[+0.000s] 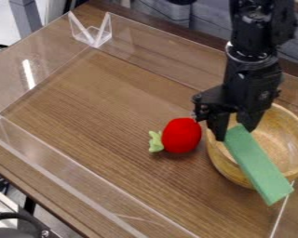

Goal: Put the green stick in the brown bowl

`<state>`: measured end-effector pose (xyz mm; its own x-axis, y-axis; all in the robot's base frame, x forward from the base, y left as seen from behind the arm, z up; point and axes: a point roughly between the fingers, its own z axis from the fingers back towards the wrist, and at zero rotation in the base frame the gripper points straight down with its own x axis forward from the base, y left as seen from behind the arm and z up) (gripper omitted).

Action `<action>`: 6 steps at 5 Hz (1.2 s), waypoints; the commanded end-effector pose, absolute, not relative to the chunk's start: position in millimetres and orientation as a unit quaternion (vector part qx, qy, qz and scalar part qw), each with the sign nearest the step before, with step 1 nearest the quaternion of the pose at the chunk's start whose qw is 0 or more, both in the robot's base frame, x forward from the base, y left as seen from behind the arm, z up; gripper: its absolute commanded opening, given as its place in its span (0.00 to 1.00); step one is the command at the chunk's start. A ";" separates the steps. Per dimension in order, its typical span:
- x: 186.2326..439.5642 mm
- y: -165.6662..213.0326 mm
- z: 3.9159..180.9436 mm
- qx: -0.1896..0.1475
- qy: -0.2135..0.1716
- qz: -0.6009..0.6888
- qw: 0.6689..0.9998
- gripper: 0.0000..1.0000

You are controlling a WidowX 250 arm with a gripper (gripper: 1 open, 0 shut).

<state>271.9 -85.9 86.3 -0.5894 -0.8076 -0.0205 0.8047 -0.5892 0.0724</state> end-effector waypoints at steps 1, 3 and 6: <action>276.9 -84.2 93.1 0.037 -0.033 -0.895 0.444 0.00; 278.3 -83.3 96.6 0.039 -0.032 -0.900 0.433 0.00; 279.1 -86.6 81.3 0.042 -0.033 -0.911 0.408 0.00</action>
